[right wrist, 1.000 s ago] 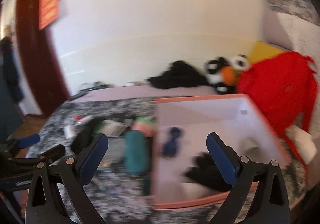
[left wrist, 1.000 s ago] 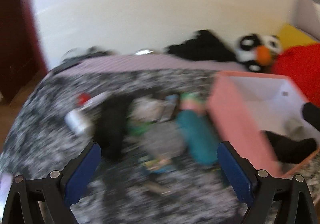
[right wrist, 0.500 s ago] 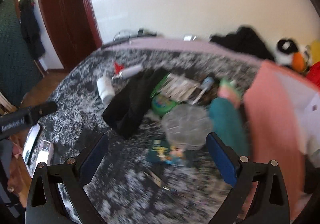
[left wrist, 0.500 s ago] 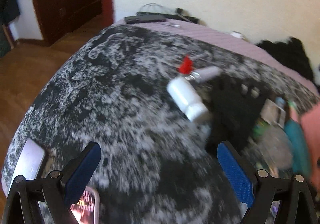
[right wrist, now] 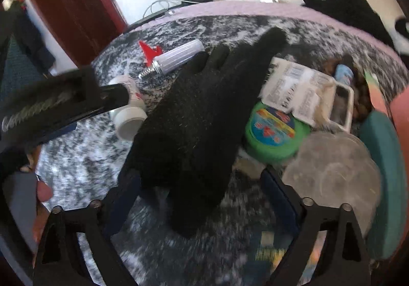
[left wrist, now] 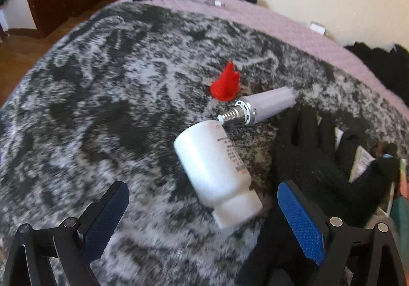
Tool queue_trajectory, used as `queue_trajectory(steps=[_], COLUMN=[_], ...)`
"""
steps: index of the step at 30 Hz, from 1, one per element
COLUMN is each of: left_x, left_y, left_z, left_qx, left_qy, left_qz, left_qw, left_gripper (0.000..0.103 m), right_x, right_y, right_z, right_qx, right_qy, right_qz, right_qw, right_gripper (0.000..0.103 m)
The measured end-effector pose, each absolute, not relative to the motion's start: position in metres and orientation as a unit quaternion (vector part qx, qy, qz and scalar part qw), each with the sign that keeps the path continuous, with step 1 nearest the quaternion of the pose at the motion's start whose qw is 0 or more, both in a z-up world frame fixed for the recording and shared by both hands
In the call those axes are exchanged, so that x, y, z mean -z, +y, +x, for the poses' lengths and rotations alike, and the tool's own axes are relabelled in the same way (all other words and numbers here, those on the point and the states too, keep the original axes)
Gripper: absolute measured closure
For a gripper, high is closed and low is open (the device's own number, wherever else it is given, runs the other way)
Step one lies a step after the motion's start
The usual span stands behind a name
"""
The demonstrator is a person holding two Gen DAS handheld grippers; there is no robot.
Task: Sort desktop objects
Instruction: 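Grasp the white pill bottle with the left tool while the right tool grasps the other black glove, then carry the pill bottle and glove into the pink box and release both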
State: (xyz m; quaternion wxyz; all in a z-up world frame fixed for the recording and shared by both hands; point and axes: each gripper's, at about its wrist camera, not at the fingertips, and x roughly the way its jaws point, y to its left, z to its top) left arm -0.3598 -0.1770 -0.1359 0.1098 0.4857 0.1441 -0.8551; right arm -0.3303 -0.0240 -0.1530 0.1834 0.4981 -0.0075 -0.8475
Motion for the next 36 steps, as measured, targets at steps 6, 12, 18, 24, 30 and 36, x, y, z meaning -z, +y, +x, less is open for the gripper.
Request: queue_trajectory(steps=[6,12,18,24,30,36], left_x=[0.157,0.158,0.152,0.13,0.095,0.054], left_y=[-0.182,-0.173,-0.17,-0.172,-0.167,-0.145], left_z=[-0.375,-0.373,-0.356,-0.324,-0.281,-0.232], left_qx=[0.838,0.843,0.847,0.857,0.869,0.886], left_qy=[0.156,0.141,0.122,0.113,0.124,0.122], left_qz=[0.51,0.509,0.507,0.49,0.467,0.437], left_qw=[0.117,0.098,0.102,0.111,0.108,0.091], left_gripper=[0.008,0.057,0.058,0.058,0.058,0.058], right_x=[0.156,0.148,0.138,0.11,0.065,0.014], right_y=[-0.031,-0.031,-0.032,-0.028,-0.014,0.006], right_z=[-0.328,-0.318,-0.305,-0.277,-0.231,-0.179], right_qx=[0.851,0.856,0.857,0.867,0.884,0.905], right_qy=[0.015,0.034,0.056,0.078,0.084,0.085], right_qz=[0.484,0.473,0.467,0.444,0.41,0.359], right_qw=[0.204,0.207,0.21,0.21,0.209,0.212], right_gripper=[0.062,0.089,0.092,0.093,0.094,0.094])
